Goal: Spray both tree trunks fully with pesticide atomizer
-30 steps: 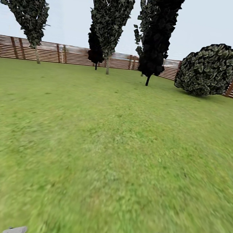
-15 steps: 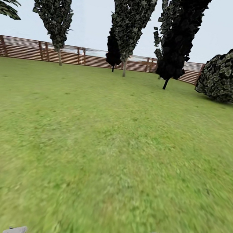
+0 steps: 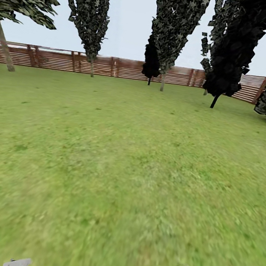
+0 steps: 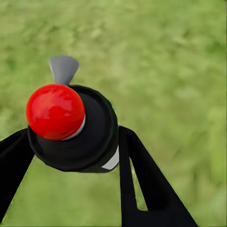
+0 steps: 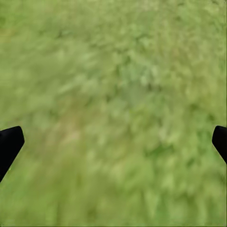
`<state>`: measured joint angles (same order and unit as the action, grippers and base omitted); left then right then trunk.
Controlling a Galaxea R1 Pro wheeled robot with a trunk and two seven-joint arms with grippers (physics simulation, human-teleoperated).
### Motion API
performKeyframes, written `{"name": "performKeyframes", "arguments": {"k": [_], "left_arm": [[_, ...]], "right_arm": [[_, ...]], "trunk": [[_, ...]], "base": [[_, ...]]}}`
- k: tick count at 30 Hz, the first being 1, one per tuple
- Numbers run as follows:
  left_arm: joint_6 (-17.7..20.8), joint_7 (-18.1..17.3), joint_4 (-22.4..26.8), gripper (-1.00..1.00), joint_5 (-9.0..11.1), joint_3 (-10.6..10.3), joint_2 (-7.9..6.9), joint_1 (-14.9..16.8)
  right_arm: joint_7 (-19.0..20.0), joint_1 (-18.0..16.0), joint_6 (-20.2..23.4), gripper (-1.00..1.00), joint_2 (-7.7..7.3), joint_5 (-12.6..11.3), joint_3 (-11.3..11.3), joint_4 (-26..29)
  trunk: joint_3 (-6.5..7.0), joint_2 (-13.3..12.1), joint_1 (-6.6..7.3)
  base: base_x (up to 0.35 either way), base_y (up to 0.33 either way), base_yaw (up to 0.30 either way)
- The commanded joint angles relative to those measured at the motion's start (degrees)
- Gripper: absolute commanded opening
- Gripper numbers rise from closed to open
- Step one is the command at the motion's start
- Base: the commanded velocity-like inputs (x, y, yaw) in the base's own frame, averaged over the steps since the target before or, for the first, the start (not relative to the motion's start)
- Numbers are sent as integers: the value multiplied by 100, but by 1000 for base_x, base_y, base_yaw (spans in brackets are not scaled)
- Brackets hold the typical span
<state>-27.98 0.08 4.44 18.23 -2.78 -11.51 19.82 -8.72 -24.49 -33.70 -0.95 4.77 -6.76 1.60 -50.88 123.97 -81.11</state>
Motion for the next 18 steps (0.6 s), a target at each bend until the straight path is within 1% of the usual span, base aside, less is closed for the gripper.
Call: {"name": "performKeyframes", "arguments": {"k": [1, 18], "left_arm": [[-15, 1, -4, -100, 32, -29, 0, 4], [-23, 1, -5, -100, 32, -21, 0, 4]], "right_arm": [[-60, -3, -5, 100, -1, 51, -30, -3], [-60, -3, -2, 100, -1, 51, -35, -2]], "trunk": [[-5, 2, -2], [-5, 2, -2]], "base": [[282, 204, 285], [282, 205, 285]]}}
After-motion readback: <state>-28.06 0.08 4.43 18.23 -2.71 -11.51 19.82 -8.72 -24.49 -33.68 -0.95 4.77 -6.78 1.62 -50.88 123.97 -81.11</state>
